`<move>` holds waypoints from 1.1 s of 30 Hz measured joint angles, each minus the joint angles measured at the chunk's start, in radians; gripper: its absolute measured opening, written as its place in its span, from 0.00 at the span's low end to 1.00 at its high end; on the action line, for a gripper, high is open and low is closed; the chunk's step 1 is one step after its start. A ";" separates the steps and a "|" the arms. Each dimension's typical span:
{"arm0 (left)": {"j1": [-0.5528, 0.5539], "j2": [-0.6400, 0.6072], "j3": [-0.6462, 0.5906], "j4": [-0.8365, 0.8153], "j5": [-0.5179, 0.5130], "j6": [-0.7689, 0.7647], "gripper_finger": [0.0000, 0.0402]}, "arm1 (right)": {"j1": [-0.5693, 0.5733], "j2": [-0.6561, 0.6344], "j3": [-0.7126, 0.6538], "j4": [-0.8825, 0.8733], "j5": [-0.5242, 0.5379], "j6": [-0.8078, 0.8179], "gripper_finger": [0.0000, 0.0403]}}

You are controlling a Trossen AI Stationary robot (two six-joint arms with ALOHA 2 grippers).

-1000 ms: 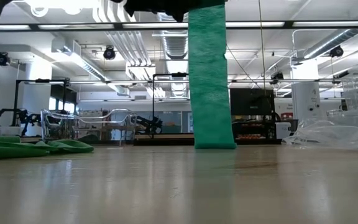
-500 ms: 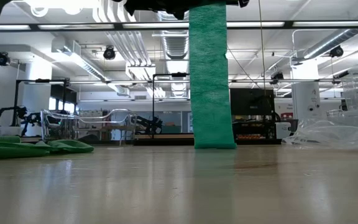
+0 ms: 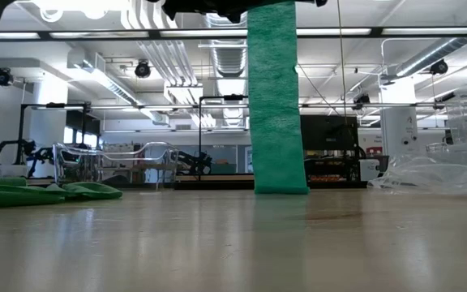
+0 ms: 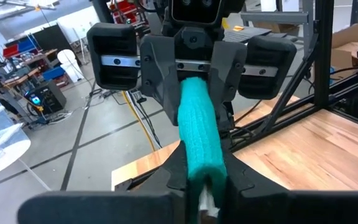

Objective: Roll bandage
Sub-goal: Roll the blue bandage

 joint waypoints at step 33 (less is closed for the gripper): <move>0.062 -0.034 -0.035 0.023 0.046 -0.042 0.60 | 0.000 -0.032 -0.002 0.004 0.001 -0.038 0.04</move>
